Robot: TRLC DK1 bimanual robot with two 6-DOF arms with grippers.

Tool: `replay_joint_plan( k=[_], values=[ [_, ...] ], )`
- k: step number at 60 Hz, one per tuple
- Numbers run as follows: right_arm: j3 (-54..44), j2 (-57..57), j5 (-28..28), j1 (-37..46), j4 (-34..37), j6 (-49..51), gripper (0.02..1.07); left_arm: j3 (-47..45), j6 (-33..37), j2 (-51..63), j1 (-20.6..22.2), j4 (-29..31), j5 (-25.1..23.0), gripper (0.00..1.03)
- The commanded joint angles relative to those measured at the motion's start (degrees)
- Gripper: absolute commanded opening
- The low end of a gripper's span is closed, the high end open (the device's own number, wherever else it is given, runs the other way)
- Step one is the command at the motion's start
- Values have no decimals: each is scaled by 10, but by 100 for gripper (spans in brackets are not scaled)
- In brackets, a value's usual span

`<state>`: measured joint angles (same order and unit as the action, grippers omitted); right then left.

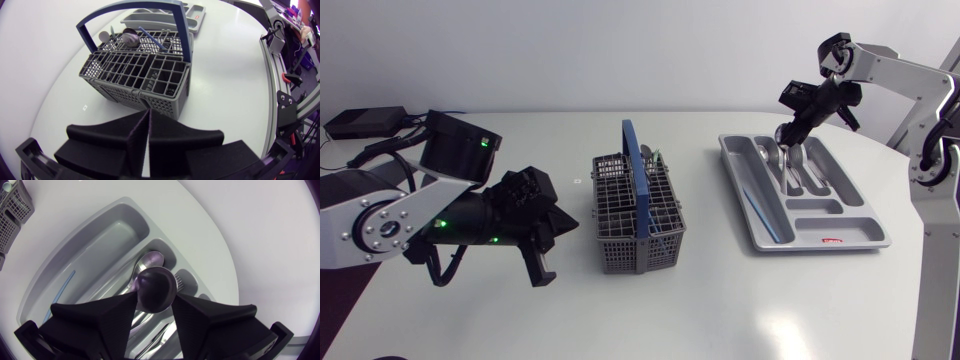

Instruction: Unload the cutlery basket into the drawer organizer.

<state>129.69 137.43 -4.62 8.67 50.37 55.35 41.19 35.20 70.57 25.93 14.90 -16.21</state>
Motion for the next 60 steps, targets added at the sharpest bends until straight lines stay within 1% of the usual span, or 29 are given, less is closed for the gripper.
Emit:
replay_joint_plan(
  k=[1, 4, 8, 13, 18, 24, 29, 33, 34, 42, 48, 60],
  values=[
    [-15, 12, 4, -8, -11, -17, 80, -1, 11, 3, -3, -1, 0, 18],
    [-23, 7, 2, -8, -18, -18, 86, -1, 11, 2, -3, -1, 0, 18],
    [-31, 1, 2, -8, -31, -23, 91, 0, 11, 2, -2, 0, 0, 18],
    [-44, -9, 2, -9, -49, -28, 102, 1, 10, 0, -2, 0, 0, 18],
    [-72, -40, -1, -8, -82, -35, 102, 2, 9, -3, -2, 1, 0, 18],
    [-139, -106, -3, -12, -136, -49, 102, 1, 9, -7, -3, 3, 0, 18],
    [-221, -182, -7, -23, -179, -63, 102, 1, 9, -7, -4, 3, 0, 18],
    [-298, -247, -11, -37, -206, -71, 102, 3, 9, -7, -4, 2, 0, 18],
    [-330, -277, -14, -44, -216, -78, 102, 5, 8, -7, -4, 2, 0, 18],
    [-461, -396, -36, -89, -233, -112, 102, 8, 2, -3, 2, 0, 0, 18],
    [-537, -465, -50, -126, -242, -147, 102, 13, -3, 5, 2, -2, 0, 18],
    [-648, -539, -75, -206, -245, -213, 102, 32, -8, 48, 1, -7, 0, 18]
  ],
)
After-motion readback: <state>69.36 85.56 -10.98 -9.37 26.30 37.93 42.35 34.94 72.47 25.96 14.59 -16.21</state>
